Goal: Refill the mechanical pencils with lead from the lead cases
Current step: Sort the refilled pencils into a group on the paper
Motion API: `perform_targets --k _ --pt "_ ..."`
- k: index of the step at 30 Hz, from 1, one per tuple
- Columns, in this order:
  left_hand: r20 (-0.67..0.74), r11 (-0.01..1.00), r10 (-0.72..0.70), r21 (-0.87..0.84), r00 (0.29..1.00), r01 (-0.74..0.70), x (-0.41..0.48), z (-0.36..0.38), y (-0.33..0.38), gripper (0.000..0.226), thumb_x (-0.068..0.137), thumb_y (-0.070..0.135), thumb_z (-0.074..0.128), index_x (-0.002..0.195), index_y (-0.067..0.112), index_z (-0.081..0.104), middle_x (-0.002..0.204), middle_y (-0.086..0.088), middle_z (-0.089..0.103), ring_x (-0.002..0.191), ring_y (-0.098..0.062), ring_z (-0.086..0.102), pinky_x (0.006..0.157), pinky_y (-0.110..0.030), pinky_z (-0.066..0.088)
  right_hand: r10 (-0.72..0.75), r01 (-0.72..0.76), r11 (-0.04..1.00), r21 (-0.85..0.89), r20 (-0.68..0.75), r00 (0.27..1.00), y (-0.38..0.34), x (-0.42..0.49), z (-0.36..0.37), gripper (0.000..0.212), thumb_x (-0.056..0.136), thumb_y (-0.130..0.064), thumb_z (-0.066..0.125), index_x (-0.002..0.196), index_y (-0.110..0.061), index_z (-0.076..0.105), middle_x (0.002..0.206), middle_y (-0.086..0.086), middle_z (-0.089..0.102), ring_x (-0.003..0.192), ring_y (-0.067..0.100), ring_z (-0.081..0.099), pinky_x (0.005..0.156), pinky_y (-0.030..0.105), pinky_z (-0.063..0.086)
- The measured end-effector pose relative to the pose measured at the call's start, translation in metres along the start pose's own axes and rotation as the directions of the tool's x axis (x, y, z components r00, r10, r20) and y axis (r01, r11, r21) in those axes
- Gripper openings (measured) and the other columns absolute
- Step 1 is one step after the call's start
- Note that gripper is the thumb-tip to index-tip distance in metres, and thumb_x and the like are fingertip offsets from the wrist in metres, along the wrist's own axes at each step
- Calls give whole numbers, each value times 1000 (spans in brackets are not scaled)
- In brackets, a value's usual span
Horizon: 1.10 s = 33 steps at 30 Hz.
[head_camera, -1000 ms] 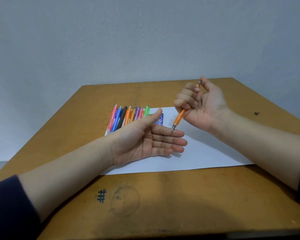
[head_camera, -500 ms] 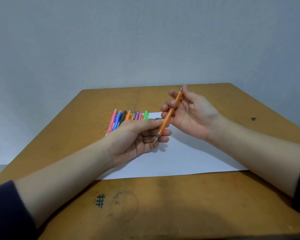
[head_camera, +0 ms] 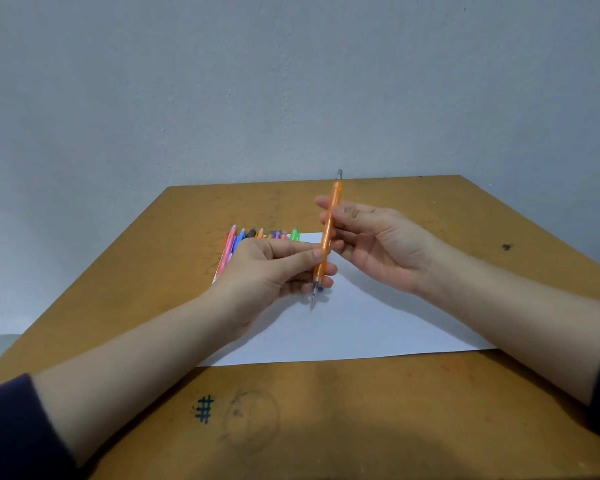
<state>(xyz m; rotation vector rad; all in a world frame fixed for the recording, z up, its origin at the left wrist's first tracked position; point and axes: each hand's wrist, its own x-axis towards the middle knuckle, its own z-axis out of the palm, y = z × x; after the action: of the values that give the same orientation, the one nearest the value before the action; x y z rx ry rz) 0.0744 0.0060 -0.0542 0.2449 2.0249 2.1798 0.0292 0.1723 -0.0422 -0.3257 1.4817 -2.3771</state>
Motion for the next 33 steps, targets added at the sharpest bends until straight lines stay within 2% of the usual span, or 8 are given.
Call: perform_targets --k 3,7,9,12,15,20,25,33 --pt "-62 934 218 303 974 -190 0 -1 -4 10 88 12 65 88 14 75 79 -6 75 66 -12 68 60 -17 50 0 0 1000 1 -58 998 -3 0 -2 24 79 -8 62 102 -3 66 72 2 63 64 9 55 58 18 45" --pt "31 618 435 716 900 -323 5 -13 -8 14 90 27 64 100 31 72 95 13 71 88 0 62 82 -12 39 -35 -3 989 -147 -255 966 -11 2 -10 6 83 -4 64 88 -1 67 64 3 61 55 9 52 50 16 43" --pt "119 436 413 844 903 -311 10 -19 -9 31 91 32 60 122 28 63 120 10 63 117 -3 50 92 -2 24 -69 -38 956 -290 -348 935 -16 3 -17 3 81 -1 67 79 -1 65 64 6 59 49 9 50 47 17 42" --pt "201 262 302 922 932 -284 15 -23 -10 55 95 39 50 146 24 37 149 11 36 140 -2 23 87 11 -9 -143 -98 843 -528 -397 907 -26 3 -29 6 80 -1 70 86 0 67 68 9 59 53 13 50 51 20 42" --pt "240 250 218 923 946 -292 18 -27 -13 63 95 46 45 151 26 24 156 15 22 142 1 13 94 5 -9 -222 -189 610 -769 -396 891 -37 3 -37 10 83 -8 70 91 -2 69 68 8 59 55 13 52 54 20 44" --pt "286 261 99 917 953 -303 19 -28 -13 63 94 51 42 150 28 24 156 15 22 142 1 16 114 -18 12 -198 -351 312 -883 -422 885 -36 8 -52 25 84 -16 71 98 4 68 69 10 54 57 18 51 58 25 43" --pt "295 223 67 927 953 -303 19 -27 -12 62 95 50 42 151 28 23 156 14 21 142 0 15 110 -14 9 -274 -350 59 -935 -352 895 -29 15 -59 40 80 -21 73 112 2 65 72 7 44 64 18 39 62 27 32" --pt "286 250 71 922 955 -295 20 -27 -12 63 94 50 42 150 29 23 156 14 23 142 -1 17 114 -21 13 -284 -317 -116 -941 -274 919 -26 14 -56 29 81 -21 71 110 -16 71 96 11 68 86 25 61 63 25 42"
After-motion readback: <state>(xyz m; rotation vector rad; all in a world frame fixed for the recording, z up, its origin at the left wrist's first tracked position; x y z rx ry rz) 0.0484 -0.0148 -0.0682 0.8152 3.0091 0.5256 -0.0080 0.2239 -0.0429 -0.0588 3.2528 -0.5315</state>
